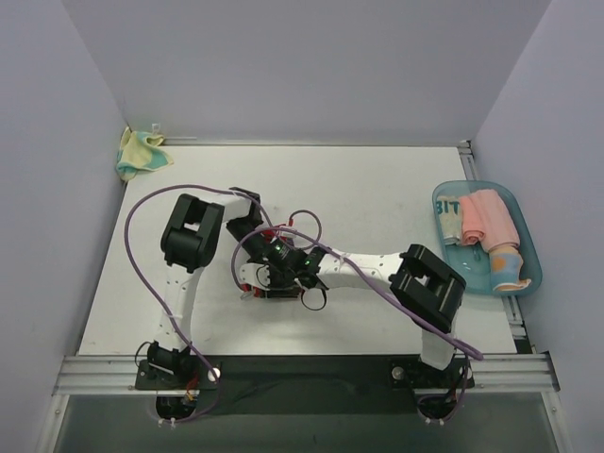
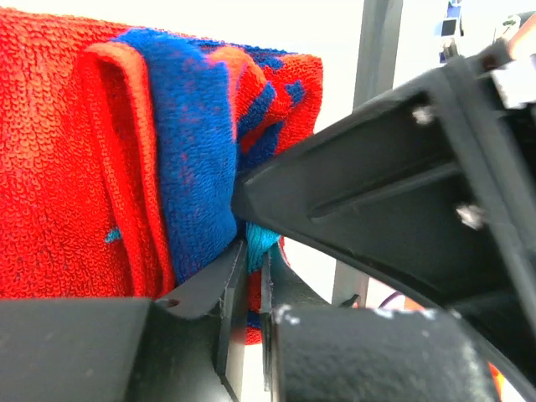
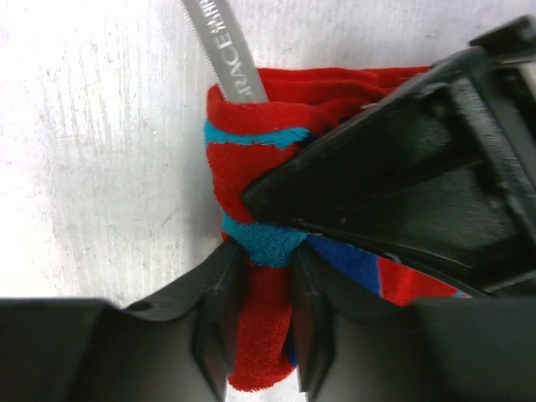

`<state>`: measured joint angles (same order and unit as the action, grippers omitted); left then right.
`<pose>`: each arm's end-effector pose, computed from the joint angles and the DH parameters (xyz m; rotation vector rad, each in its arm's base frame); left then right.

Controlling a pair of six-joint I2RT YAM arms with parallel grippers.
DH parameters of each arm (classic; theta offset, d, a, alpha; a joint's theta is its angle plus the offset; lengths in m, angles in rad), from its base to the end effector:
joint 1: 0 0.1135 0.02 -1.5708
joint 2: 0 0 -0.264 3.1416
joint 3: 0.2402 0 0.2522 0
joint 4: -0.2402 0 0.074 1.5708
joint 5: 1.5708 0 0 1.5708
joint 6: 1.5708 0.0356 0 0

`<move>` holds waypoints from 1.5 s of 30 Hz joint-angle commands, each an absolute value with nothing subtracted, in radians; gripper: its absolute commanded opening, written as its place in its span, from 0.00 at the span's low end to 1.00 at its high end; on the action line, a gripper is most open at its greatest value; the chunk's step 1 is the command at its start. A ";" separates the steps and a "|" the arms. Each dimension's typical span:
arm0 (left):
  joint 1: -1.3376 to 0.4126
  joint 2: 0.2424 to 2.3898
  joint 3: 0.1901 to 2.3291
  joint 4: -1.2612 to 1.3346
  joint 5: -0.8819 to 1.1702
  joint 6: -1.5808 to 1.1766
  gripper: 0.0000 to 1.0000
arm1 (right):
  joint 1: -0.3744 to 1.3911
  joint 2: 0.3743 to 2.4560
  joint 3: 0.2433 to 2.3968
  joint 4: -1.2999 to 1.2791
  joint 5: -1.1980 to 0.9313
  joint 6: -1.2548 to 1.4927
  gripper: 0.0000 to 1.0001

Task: Roll the towels
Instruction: Roll the towel

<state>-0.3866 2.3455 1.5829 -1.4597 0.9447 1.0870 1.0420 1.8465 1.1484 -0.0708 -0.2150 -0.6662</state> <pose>0.3278 -0.1646 0.1009 -1.3416 -2.1120 1.4690 0.1934 0.3460 0.1804 -1.8477 1.4668 0.4364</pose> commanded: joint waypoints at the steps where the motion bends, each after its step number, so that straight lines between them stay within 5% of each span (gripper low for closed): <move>1: -0.361 2.378 1.577 -1.463 0.874 1.163 0.15 | 1.046 1.856 1.123 -0.070 -0.236 -0.669 0.25; 4: -0.353 2.352 1.557 -1.428 0.873 1.149 0.21 | 1.037 1.868 1.137 -0.126 -0.278 -0.643 0.17; 6: -0.341 2.324 1.549 -1.405 0.876 1.134 0.27 | 1.025 1.884 1.155 -0.179 -0.339 -0.623 0.00; 14: -0.206 2.131 1.473 -1.376 0.972 1.126 0.51 | 0.896 1.936 1.284 -0.402 -0.647 -0.503 0.00; 27: 0.094 1.668 1.254 -1.111 1.031 0.985 0.57 | 0.730 2.164 1.575 -0.681 -0.981 -0.457 0.00; 31: 0.008 1.462 1.076 -0.831 0.890 0.910 0.57 | 0.692 2.245 1.661 -0.739 -1.057 -0.451 0.00; 36: -0.368 1.244 0.852 -0.548 0.616 0.862 0.60 | 0.663 2.295 1.701 -0.775 -1.118 -0.443 0.00; 45: -0.586 1.371 0.854 -0.396 0.446 0.884 0.59 | 0.643 2.342 1.747 -0.795 -1.164 -0.417 0.00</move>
<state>-0.5625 1.3460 0.8154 -0.5114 0.5159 0.8780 0.6495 2.3222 1.7115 -0.7303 -1.1164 -0.4335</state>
